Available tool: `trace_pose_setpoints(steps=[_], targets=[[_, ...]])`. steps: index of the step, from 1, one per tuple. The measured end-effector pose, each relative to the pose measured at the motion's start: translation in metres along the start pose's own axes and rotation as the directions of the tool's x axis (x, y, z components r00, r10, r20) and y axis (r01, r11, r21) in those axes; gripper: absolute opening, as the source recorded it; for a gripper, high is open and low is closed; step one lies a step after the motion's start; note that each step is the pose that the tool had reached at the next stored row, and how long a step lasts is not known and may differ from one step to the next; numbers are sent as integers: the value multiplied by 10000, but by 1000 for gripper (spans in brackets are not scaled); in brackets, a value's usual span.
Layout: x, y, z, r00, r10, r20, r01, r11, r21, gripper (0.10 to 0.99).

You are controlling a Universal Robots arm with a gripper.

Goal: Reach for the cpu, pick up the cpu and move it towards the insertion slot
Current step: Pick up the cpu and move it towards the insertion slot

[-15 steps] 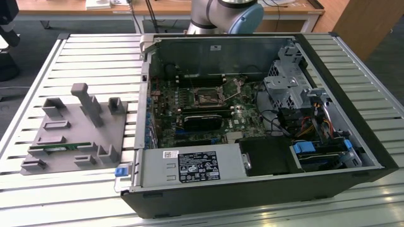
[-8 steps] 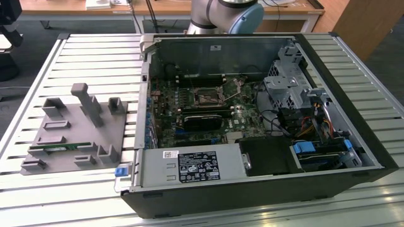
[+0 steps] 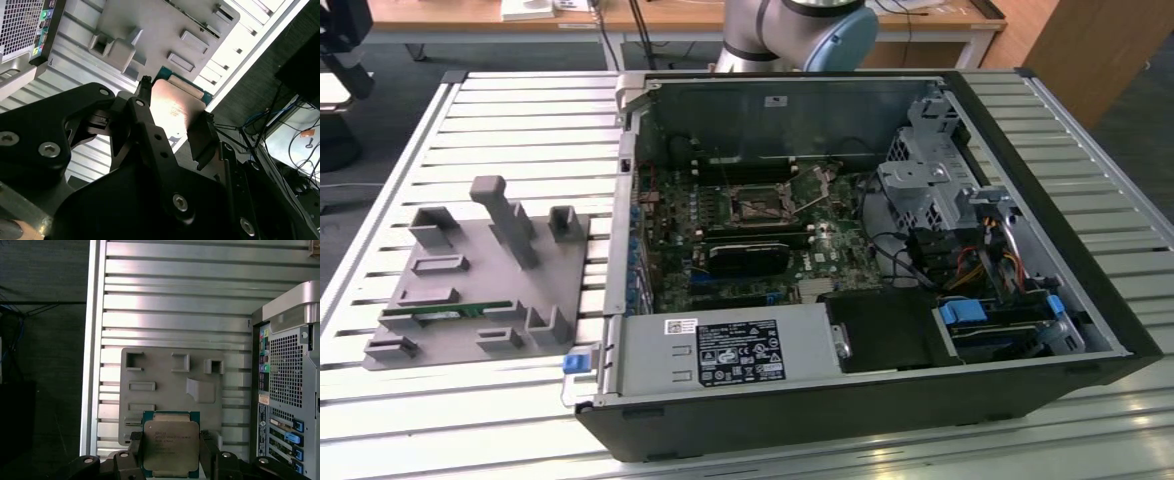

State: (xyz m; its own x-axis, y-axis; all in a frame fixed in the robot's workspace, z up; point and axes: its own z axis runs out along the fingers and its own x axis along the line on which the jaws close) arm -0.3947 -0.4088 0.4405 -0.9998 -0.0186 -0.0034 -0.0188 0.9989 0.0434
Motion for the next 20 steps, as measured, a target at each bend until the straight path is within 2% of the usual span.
trace_pose_setpoints(steps=[7,20], targets=[[-17,0,1,10000,-1,-1,1,10000,-1,537],[-117,0,5,10000,0,2,0,10000,-2,537]])
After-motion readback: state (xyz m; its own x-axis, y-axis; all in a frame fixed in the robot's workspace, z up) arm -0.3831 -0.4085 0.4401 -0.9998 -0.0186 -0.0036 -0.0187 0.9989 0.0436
